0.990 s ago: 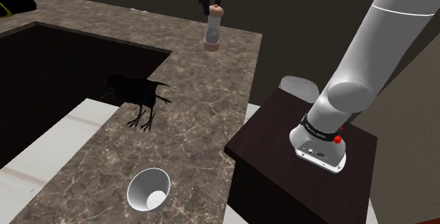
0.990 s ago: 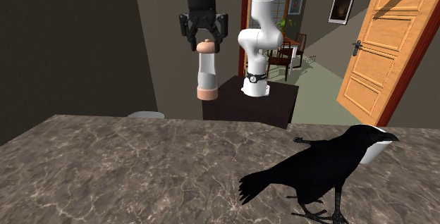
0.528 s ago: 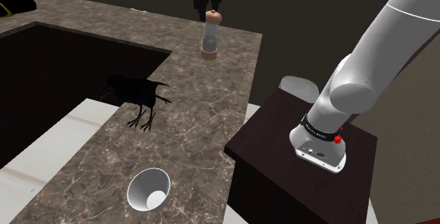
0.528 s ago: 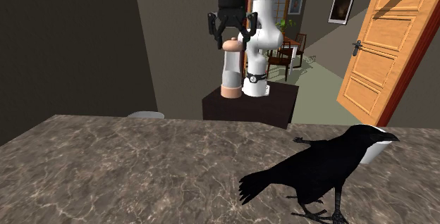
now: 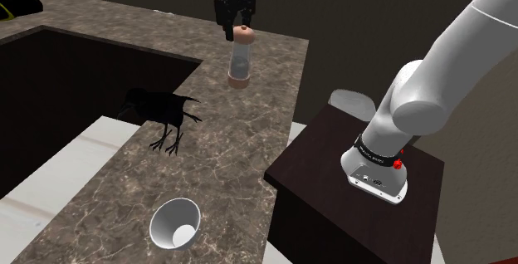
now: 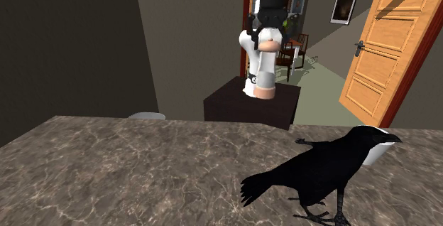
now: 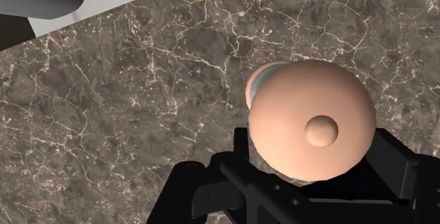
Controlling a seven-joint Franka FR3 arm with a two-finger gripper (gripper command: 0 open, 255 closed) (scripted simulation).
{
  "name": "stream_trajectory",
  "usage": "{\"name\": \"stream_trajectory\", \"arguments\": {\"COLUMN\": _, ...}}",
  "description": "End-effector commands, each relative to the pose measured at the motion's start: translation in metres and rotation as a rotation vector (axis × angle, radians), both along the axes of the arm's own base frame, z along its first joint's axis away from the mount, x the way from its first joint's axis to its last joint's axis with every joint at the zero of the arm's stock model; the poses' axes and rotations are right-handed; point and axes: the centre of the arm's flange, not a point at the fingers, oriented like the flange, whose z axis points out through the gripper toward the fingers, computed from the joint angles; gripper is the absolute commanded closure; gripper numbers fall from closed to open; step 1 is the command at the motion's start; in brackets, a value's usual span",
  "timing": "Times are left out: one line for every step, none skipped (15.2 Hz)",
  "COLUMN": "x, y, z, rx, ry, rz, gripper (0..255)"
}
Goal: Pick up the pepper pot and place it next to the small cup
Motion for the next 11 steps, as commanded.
{"name": "stream_trajectory", "arguments": {"x": -0.015, "y": 0.019, "z": 0.001, "rx": 0.0, "ry": 0.0, "rz": -0.002, "gripper": 255}}
{"name": "stream_trajectory", "arguments": {"x": -0.022, "y": 0.031, "z": 0.001, "rx": 0.0, "ry": 0.0, "rz": -0.002, "gripper": 255}}
{"name": "stream_trajectory", "arguments": {"x": -0.029, "y": 0.042, "z": 0.001, "rx": 0.0, "ry": 0.0, "rz": -0.002, "gripper": 255}}
{"name": "stream_trajectory", "arguments": {"x": -0.036, "y": 0.053, "z": 0.001, "rx": 0.0, "ry": 0.0, "rz": -0.002, "gripper": 255}}
{"name": "stream_trajectory", "arguments": {"x": -0.043, "y": 0.064, "z": 0.001, "rx": 0.0, "ry": 0.0, "rz": -0.002, "gripper": 255}}
{"name": "stream_trajectory", "arguments": {"x": -0.05, "y": 0.075, "z": 0.001, "rx": 0.0, "ry": 0.0, "rz": -0.002, "gripper": 255}}
{"name": "stream_trajectory", "arguments": {"x": -0.057, "y": 0.087, "z": 0.001, "rx": 0.0, "ry": 0.0, "rz": -0.002, "gripper": 255}}
{"name": "stream_trajectory", "arguments": {"x": -0.064, "y": 0.098, "z": 0.001, "rx": 0.0, "ry": 0.0, "rz": -0.002, "gripper": 255}}
{"name": "stream_trajectory", "arguments": {"x": -0.071, "y": 0.109, "z": 0.001, "rx": 0.0, "ry": 0.0, "rz": -0.002, "gripper": 255}}
{"name": "stream_trajectory", "arguments": {"x": -0.078, "y": 0.12, "z": 0.002, "rx": 0.0, "ry": 0.0, "rz": -0.002, "gripper": 255}}
{"name": "stream_trajectory", "arguments": {"x": -0.085, "y": 0.132, "z": 0.002, "rx": 0.0, "ry": 0.0, "rz": -0.002, "gripper": 255}}
